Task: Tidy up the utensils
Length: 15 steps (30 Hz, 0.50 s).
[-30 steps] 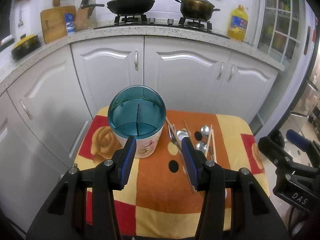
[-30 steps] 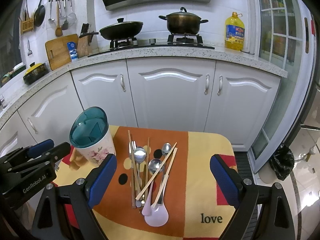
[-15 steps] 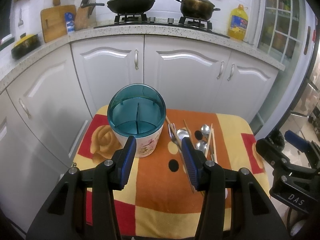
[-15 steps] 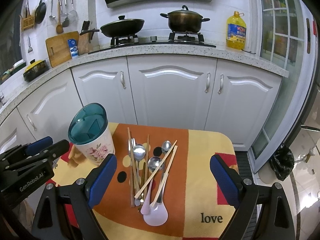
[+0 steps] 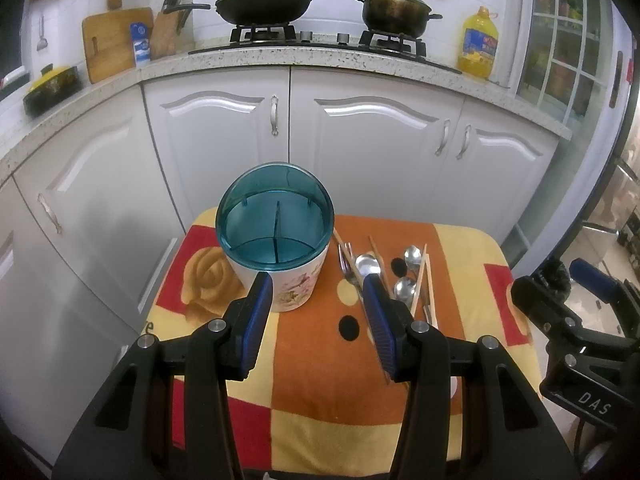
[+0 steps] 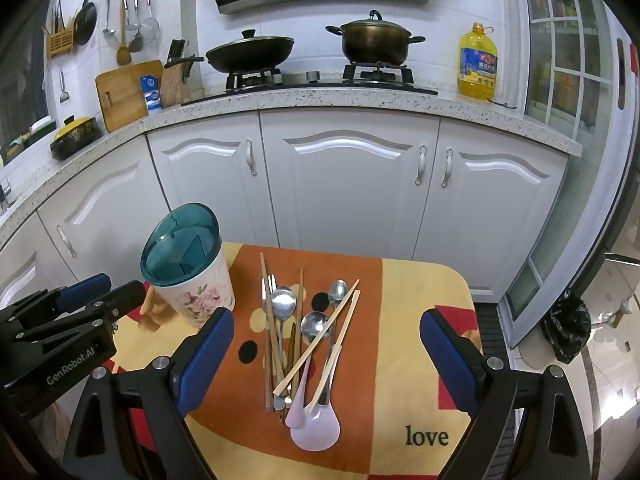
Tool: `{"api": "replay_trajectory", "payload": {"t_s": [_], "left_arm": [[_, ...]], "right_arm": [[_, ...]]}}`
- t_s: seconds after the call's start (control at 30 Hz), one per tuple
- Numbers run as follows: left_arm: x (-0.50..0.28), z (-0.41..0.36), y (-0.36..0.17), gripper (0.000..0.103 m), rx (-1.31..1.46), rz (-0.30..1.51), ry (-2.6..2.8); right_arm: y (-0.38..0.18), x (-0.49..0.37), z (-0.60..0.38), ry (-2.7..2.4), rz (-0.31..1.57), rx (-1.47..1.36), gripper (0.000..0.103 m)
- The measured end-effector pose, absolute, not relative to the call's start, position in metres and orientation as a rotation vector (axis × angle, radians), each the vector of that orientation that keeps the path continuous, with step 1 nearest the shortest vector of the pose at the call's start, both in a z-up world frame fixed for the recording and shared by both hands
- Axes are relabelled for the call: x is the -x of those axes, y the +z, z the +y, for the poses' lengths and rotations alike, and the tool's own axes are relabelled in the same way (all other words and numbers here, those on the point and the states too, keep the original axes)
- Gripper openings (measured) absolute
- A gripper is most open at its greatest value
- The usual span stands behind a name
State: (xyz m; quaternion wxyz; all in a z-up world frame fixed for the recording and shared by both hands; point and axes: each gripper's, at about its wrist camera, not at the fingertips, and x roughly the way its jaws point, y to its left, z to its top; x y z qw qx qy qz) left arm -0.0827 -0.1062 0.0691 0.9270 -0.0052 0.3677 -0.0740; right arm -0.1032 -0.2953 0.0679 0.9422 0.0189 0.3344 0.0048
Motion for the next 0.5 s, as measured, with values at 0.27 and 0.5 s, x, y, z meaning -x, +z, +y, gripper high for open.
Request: {"api": "replay_trajectory", "payload": {"t_s": [0.27, 0.5], "left_arm": [[0.0841, -0.1080, 0.0658, 0.046, 0.010, 0.763, -0.156], [0.0840, -0.1084, 0.0654, 0.046, 0.011, 0.763, -0.155]], "right_arm": [[0.0662, 0.1032, -0.2949, 0.011, 0.687, -0.028, 0.094], [0.0646, 0.1025, -0.2935, 0.006, 0.693, -0.022, 0.094]]}}
